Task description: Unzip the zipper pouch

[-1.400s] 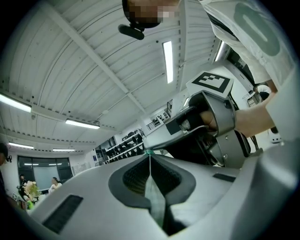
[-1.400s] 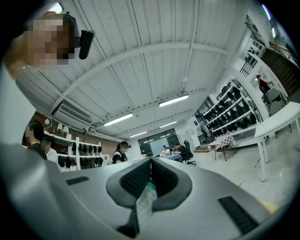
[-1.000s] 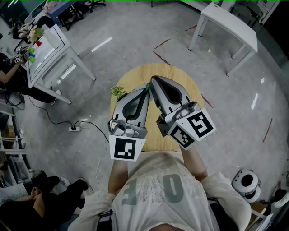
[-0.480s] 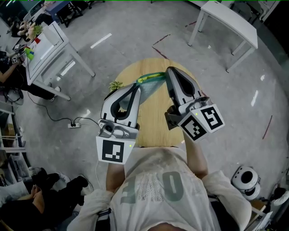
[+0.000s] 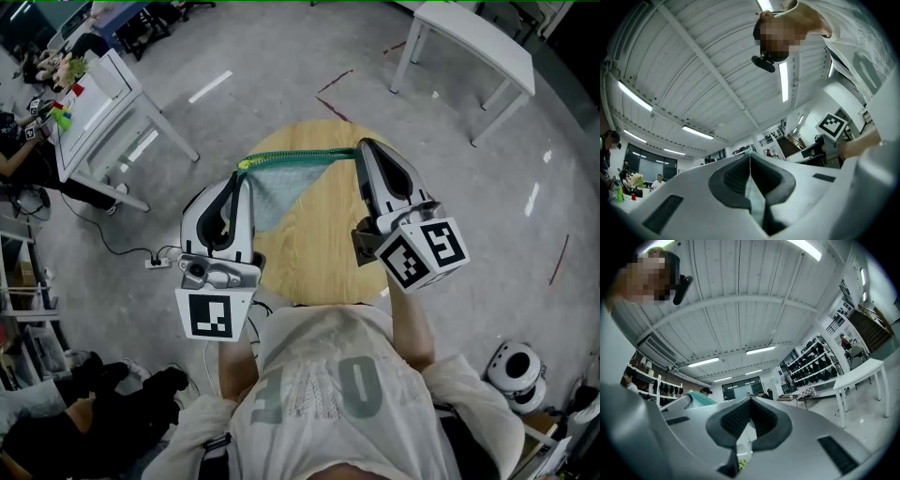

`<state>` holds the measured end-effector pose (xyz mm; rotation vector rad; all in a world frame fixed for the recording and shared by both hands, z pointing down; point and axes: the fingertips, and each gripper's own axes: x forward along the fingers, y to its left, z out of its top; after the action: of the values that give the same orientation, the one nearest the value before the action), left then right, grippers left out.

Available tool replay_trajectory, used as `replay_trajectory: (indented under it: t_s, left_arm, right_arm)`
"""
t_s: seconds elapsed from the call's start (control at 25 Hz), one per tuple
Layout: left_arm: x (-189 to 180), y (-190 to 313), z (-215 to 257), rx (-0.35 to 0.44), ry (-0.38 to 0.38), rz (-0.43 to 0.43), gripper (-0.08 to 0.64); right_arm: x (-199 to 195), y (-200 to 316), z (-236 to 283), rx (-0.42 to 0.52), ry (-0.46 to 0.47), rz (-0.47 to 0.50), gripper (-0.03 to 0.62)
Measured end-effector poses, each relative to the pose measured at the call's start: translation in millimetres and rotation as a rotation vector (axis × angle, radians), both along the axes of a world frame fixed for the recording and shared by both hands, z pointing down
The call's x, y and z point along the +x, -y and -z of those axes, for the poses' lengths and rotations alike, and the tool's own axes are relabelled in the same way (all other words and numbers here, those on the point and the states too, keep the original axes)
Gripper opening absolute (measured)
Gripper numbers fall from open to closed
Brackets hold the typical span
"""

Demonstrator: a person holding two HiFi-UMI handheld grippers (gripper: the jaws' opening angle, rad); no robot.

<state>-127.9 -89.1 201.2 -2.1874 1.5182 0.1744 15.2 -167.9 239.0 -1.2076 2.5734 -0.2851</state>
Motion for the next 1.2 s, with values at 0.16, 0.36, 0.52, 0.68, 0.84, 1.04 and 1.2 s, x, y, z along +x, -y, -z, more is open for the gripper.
replay_trajectory:
  t_s: [0.16,0.36,0.52,0.68,0.84,1.04,1.2]
  left_arm:
    - [14,4,-2,-0.008,0.007,-0.004,0.028]
    - [16,7,-6,-0.018,-0.019,-0.036,0.028]
    - [17,14,-9,-0.037,-0.008,-0.065,0.028]
    - [31,22,-17,-0.06,-0.017,-0.11,0.028]
    - [52,31,-29,-0.098,-0.022,-0.164,0.028]
    - [63,41,-40,-0.141,-0.024,-0.213,0.028]
    - [65,50,-55,-0.194,-0.071,-0.243,0.028]
  right_arm:
    - [14,3,-3,-0.016,0.014,0.0,0.028]
    - [12,6,-10,-0.035,0.022,0.007,0.028]
    - [6,5,-7,-0.013,0.006,0.008,0.032]
    - [10,3,-2,0.005,0.01,0.004,0.061]
    - [33,5,-2,-0.006,0.03,-0.033,0.094]
    - [51,8,-12,-0.037,0.029,-0.098,0.094]
    - [59,8,-24,-0.062,0.033,-0.13,0.094]
